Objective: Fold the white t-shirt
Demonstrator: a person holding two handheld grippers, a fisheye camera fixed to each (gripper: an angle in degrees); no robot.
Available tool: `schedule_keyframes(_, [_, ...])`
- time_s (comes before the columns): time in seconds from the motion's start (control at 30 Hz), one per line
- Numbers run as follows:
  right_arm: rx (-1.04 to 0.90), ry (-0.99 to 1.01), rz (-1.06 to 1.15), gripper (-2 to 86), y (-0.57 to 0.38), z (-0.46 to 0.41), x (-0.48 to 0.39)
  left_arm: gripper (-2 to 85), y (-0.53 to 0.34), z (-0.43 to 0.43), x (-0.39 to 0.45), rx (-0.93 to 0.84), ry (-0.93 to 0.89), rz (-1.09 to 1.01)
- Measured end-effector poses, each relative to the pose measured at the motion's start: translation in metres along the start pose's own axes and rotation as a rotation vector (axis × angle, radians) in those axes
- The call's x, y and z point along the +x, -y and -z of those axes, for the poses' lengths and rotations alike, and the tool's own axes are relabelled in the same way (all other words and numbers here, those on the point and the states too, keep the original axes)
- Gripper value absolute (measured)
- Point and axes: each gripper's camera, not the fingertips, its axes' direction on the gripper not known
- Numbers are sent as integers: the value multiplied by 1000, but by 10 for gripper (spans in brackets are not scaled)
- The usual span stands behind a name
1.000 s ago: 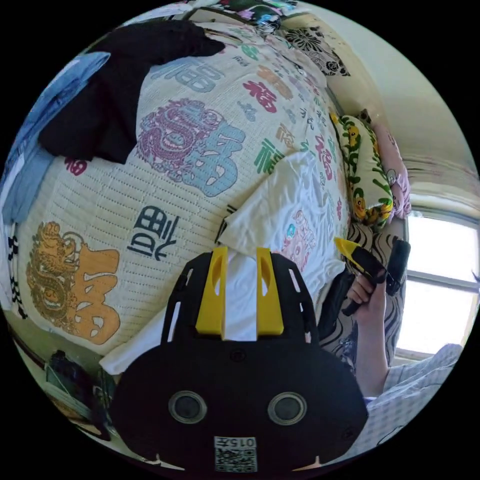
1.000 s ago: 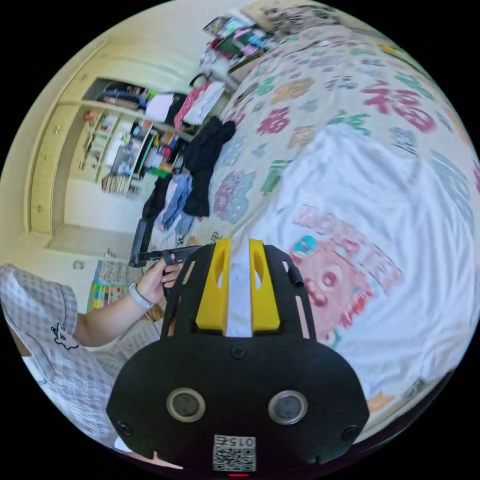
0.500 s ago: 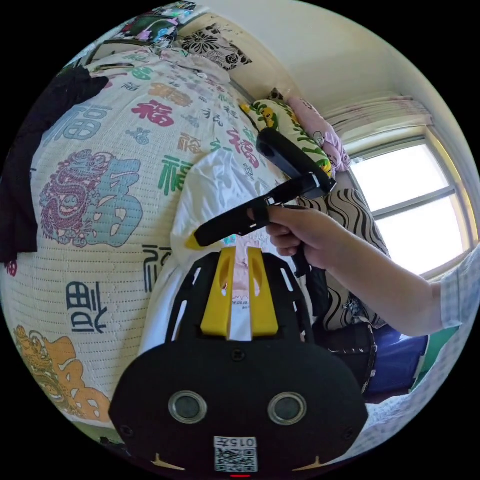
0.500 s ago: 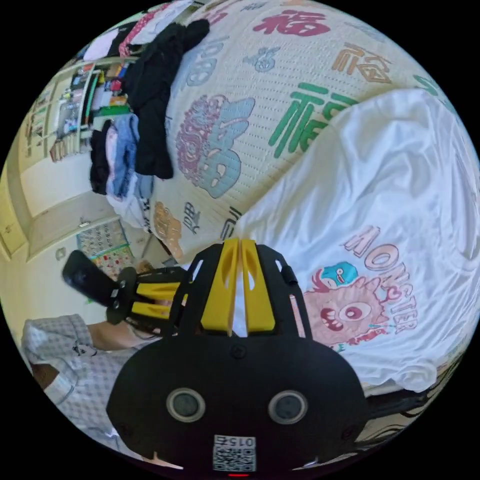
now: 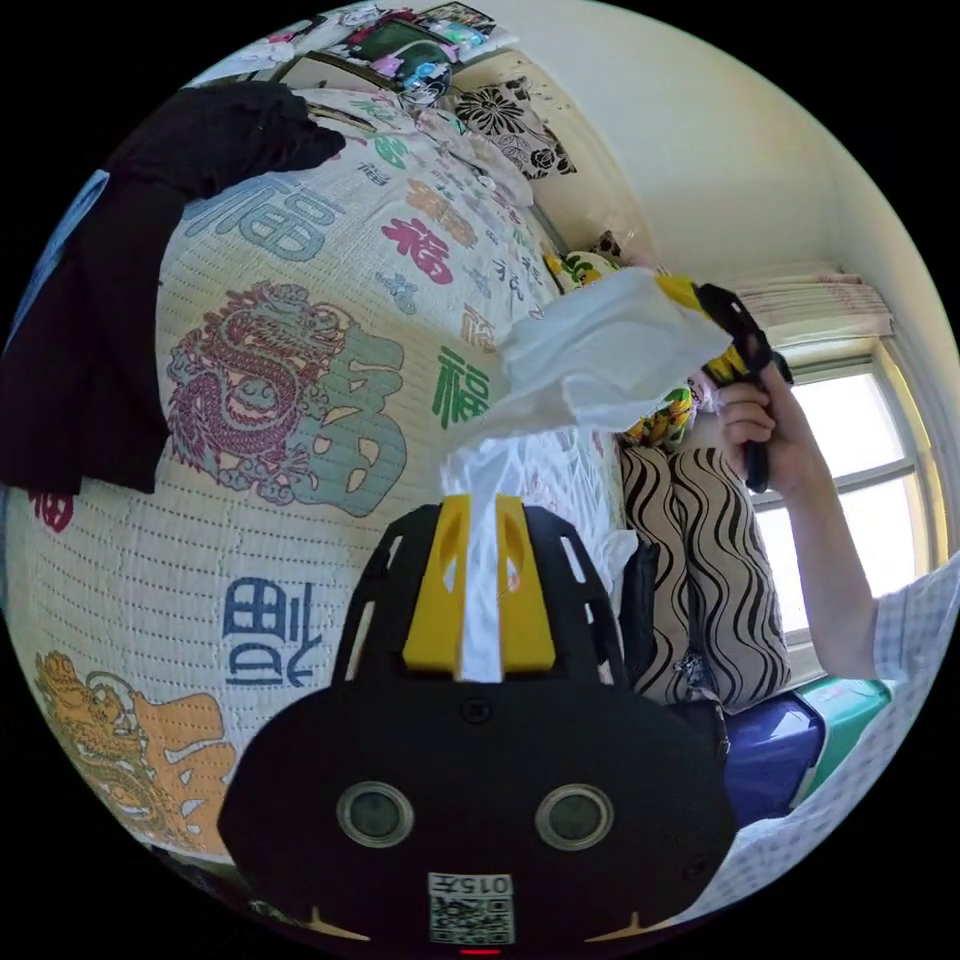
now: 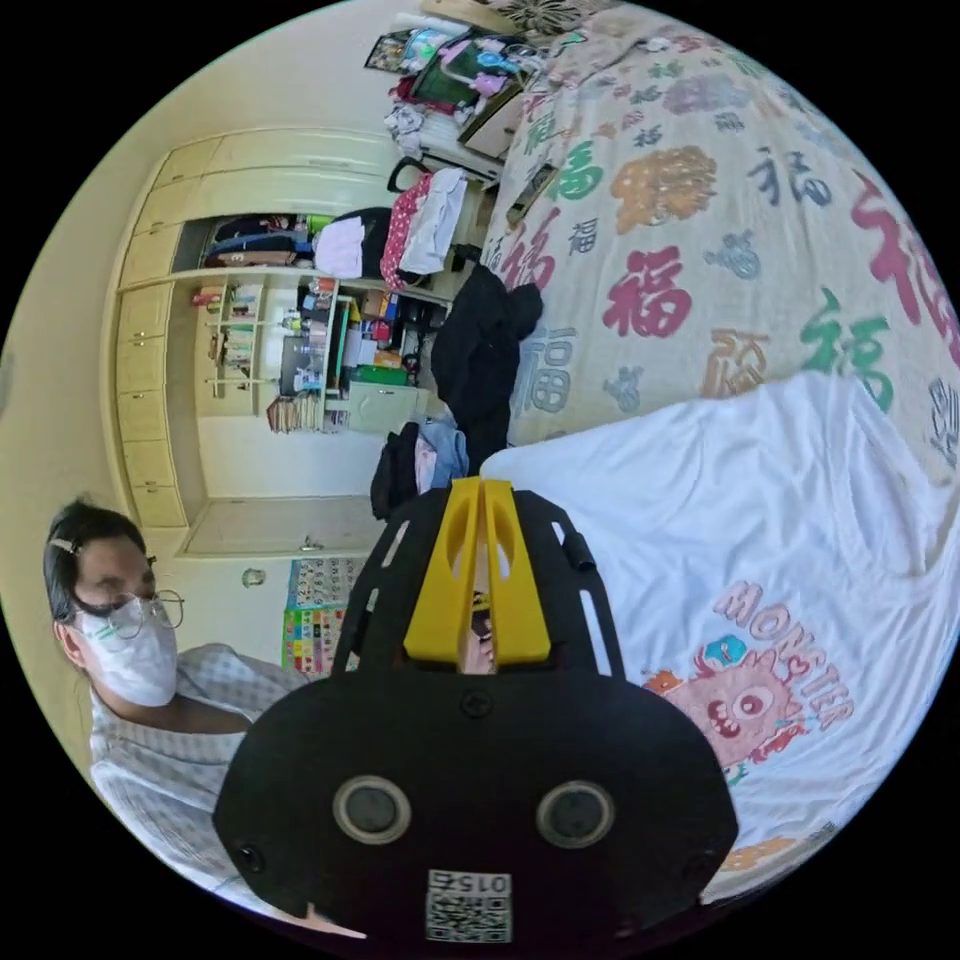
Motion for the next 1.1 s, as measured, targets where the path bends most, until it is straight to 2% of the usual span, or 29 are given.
schedule_keyframes(0.1, [-52, -105, 46, -4, 50, -35, -12, 1, 11, 9, -18, -42, 75, 74])
schedule_keyframes(0.2, [-74, -148, -28, -4, 94, -72, 0, 10, 13, 38, -32, 47, 108, 111])
schedule_keyframes(0.27, [-104, -181, -125, -4, 119, -96, 19, 80, 19, 57, -40, 96, 126, 121])
schedule_keyframes(0.33, [-115, -157, -204, -4, 129, -110, 35, 113, 29, 62, -43, 109, 107, 119])
schedule_keyframes(0.5, [-115, -123, -315, -4, 146, -127, 58, 127, 72, 54, -40, 103, 168, 71])
schedule_keyframes(0.63, [-136, -163, -315, -4, 156, -129, 62, 14, 98, 43, -60, 96, 68, 127])
schedule_keyframes(0.7, [-133, -178, -316, -3, 161, -128, 63, 3, 99, 55, -61, 144, 39, 138])
schedule_keyframes(0.73, [-127, -182, -322, -3, 165, -127, 63, 0, 95, 70, -55, 204, 94, 118])
schedule_keyframes(0.83, [-196, -184, -299, -1, 180, -134, 64, -3, 82, 94, -45, 255, 165, 113])
schedule_keyframes(0.97, [-356, -364, -116, 2, 190, -134, 37, 0, 64, 94, -38, 201, 247, 125])
schedule_keyframes(1.1, [-324, -343, 45, 11, 174, -79, 9, 19, 49, 97, -25, 191, 242, 143])
